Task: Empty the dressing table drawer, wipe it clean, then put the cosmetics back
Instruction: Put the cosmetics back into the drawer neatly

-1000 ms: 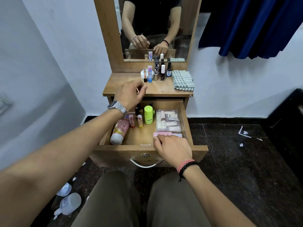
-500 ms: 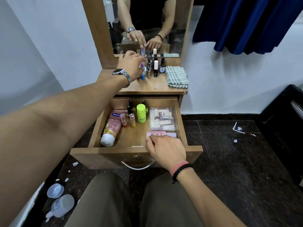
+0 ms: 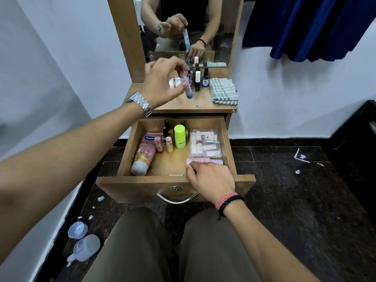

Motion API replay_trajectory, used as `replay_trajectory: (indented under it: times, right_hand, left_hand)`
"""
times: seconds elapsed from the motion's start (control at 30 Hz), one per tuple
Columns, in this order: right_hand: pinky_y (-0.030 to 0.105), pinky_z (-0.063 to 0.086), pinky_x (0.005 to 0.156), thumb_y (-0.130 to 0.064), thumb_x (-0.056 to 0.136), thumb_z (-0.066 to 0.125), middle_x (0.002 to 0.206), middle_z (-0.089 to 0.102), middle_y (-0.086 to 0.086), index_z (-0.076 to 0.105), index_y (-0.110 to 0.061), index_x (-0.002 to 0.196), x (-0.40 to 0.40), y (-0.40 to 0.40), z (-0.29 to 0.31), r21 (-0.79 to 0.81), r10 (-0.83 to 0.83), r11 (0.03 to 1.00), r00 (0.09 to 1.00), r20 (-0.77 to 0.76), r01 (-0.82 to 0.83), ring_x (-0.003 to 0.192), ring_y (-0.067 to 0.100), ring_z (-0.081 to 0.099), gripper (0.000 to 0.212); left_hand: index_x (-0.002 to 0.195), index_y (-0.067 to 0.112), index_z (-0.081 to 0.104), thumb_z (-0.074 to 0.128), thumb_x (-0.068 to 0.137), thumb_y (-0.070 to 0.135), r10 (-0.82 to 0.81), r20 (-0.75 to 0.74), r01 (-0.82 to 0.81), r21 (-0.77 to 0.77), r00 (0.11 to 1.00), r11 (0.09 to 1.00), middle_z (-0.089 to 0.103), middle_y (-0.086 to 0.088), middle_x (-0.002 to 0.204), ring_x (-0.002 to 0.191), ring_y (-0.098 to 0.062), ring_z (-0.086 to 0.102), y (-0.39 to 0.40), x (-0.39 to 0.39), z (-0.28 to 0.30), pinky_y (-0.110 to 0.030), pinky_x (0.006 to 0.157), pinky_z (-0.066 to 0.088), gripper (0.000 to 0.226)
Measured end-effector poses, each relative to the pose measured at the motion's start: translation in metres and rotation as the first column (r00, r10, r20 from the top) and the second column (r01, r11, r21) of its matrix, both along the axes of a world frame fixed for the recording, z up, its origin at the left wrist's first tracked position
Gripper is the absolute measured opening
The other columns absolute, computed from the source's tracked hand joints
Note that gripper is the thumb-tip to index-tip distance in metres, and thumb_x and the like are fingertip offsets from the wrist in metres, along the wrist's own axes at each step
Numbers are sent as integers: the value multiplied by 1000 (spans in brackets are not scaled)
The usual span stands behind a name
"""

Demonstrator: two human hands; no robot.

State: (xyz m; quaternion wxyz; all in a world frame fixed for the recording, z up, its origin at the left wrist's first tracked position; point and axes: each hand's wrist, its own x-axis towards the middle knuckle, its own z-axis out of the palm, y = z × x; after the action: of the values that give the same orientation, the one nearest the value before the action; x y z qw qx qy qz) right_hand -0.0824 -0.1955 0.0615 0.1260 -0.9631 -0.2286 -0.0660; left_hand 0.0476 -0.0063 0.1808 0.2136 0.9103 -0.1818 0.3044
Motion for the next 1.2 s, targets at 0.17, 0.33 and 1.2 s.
replay_trajectory:
  times: [0.17,0.33,1.2]
  right_hand:
    - [28,24,47,-43,99,25,79,67,3,62,-23,89,0,0,2,-22,3,1000,1000,-10,-3,76,25,61,43]
    - [31,29,55,-42,100,25,85,69,4,63,-22,93,-3,-1,8,-40,-2,999,1000,-27,1,83,25,62,44]
    - [26,21,45,-43,100,22,79,67,2,62,-23,91,0,0,2,-35,0,999,1000,-3,0,74,23,61,45]
  left_hand:
    - [118,33,58,70,79,35,-203,-253,243,137,946,960,56,22,105,111,-5,43,10,-50,-41,-33,92,27,41]
    - [126,38,52,68,80,37,-123,-408,258,294,905,920,54,22,107,121,-7,39,7,-54,-87,-32,93,19,49]
    - [128,36,51,67,82,32,-22,-331,147,359,944,922,60,20,115,127,-10,35,5,-32,-117,-31,91,13,49]
